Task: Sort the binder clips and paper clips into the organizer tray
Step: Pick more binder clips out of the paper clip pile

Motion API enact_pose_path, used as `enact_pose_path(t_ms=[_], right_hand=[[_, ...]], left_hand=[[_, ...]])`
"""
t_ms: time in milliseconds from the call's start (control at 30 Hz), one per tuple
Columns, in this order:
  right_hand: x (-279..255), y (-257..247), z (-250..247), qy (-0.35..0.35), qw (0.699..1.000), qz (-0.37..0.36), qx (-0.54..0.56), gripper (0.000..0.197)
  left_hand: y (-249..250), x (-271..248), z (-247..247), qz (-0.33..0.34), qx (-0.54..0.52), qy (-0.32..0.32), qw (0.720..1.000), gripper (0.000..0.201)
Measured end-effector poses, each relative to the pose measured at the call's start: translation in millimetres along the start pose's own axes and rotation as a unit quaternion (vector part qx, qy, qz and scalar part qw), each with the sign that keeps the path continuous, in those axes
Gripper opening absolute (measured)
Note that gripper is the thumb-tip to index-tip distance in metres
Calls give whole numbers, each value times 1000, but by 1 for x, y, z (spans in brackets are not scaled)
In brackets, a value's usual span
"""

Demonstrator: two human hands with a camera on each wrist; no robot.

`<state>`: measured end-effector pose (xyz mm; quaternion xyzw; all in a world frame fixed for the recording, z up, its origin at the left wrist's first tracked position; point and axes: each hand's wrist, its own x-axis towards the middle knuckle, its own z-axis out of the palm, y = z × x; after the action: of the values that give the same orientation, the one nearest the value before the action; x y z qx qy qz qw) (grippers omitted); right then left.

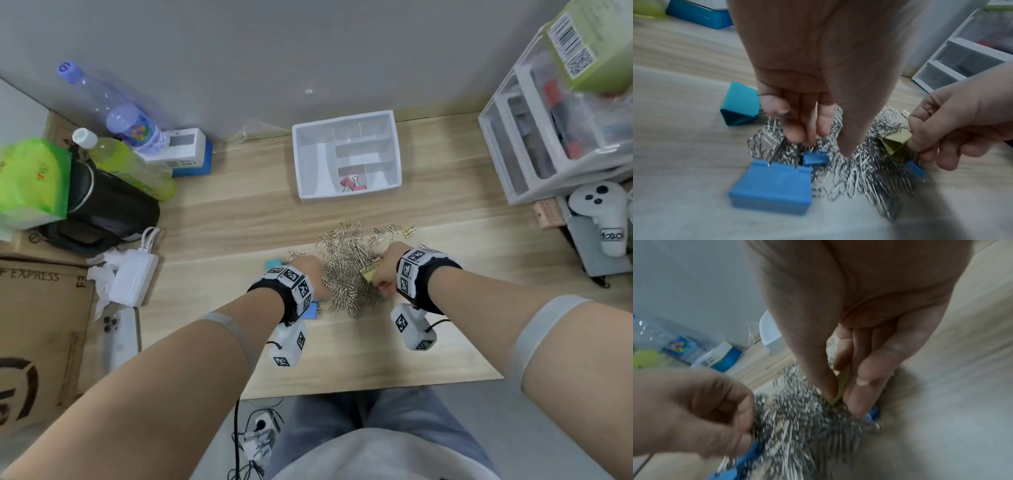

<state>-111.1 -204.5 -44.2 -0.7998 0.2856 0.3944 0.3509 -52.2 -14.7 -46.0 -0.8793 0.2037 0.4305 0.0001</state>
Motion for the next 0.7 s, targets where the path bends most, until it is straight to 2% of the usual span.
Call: enact_pose_path(t_ms=[67,133,267,367,700], right_hand=[[-4,2,10,23,999,11,-46,25],[-12,3,15,48,995,26,-80,34],[-12,13,17,99,992,21,-73,32],[-15,21,20,122,990,12,-67,31],[-16,22,29,124,990,20,-59,29]], left_hand=[[2,-4,10,-11,17,12,1000,30],[3,-7,19,-11,26,28,999,29],[3,-11,26,-1,54,67,996,38],[5,-13,28,-1,62,76,995,37],[6,-14,33,-10,51,90,995,24]])
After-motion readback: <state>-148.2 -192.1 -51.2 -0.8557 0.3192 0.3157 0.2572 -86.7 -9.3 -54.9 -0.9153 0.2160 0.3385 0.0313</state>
